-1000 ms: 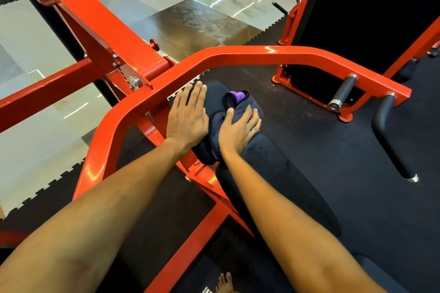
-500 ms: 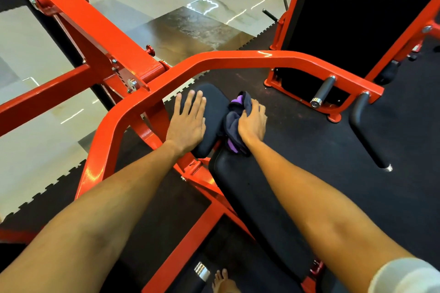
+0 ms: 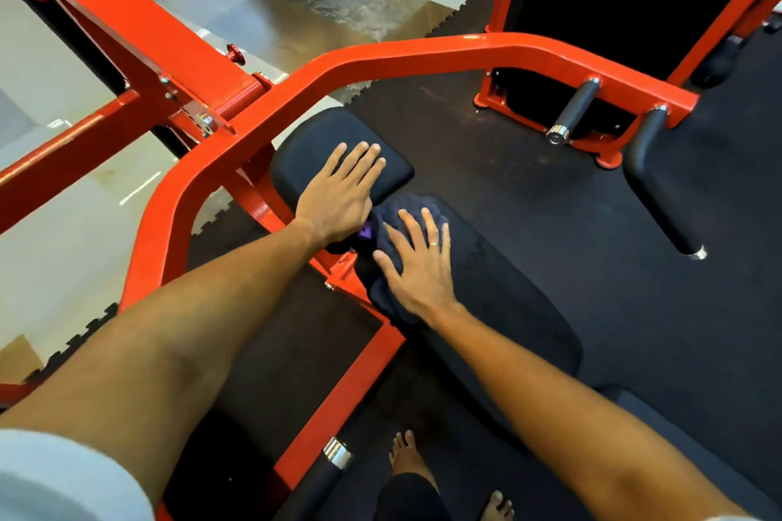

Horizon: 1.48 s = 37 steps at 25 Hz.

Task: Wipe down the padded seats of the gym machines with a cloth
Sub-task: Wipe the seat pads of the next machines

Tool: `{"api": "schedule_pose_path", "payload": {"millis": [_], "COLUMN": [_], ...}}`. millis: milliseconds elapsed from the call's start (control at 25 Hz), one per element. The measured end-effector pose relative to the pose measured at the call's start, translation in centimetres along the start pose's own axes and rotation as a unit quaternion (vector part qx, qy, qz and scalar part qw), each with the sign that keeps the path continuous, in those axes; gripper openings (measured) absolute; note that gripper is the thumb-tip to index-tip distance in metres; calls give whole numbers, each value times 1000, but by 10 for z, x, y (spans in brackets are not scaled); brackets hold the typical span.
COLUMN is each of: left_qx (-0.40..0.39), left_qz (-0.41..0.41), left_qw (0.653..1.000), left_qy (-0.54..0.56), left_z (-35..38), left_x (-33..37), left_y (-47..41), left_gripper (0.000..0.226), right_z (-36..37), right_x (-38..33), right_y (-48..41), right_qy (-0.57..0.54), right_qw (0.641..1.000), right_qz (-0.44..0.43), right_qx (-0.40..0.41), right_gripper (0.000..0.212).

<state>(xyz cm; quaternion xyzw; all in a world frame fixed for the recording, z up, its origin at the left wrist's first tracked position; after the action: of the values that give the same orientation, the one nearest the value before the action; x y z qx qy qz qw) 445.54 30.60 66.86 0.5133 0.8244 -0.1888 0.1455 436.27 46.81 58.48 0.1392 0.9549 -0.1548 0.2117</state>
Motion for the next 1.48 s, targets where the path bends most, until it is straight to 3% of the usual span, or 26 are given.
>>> {"api": "schedule_pose_path", "payload": {"millis": [120,320,400,480,640,720,800,920,1040,1280,1480], "left_qx": [19,10,3,-4,3,7,14,21,19,18,21], "left_qz": [-1,-6,-11,-9,-12,-12,-15,-17,-23,-22,-24], "left_qw": [1000,1000,1000,1000,1000,1000,1000,1000,1000,1000,999], "left_qy": [6,3,3,1,0,1,2,7,7,7,7], "left_z": [1,0,1,3,3,3,3,2,1,1,2], "left_x": [4,4,4,5,6,5,6,8,7,6,6], "left_y": [-1,-3,-4,-3,-3,-2,-2,-4,-4,-2,-3], "left_gripper": [63,61,62,64,64,63,62,61,60,60,60], "right_z": [-9,-19,-16,-9,-1,-7,-11,-27,-42,-37,-9], "right_x": [45,50,37,24,18,33,49,65,80,114,35], "right_y": [-28,-75,-75,-57,-20,-28,-42,-64,-76,-32,-63], "right_qy": [35,10,12,48,70,67,75,37,-31,-44,-7], "right_qw": [999,986,983,992,988,981,987,999,987,974,979], "right_qz": [-24,161,181,111,-136,-185,-144,-6,120,196,202], "right_qx": [-10,-28,-36,-29,0,0,-8,-20,-103,-102,-28], "right_gripper": [60,63,71,80,68,65,68,71,70,76,84]}}
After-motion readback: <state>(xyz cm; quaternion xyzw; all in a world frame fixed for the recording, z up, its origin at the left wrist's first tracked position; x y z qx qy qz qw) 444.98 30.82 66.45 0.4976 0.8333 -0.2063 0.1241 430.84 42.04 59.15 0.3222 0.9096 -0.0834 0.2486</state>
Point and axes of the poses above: each hand's wrist, its own y-axis away from the middle knuckle, its own z-axis out of the palm, x = y × z, the point moved 2 cm from there along -y, towards the middle knuckle, and after that the axes turned 2 degrees about -y, right-handed, at the moved point
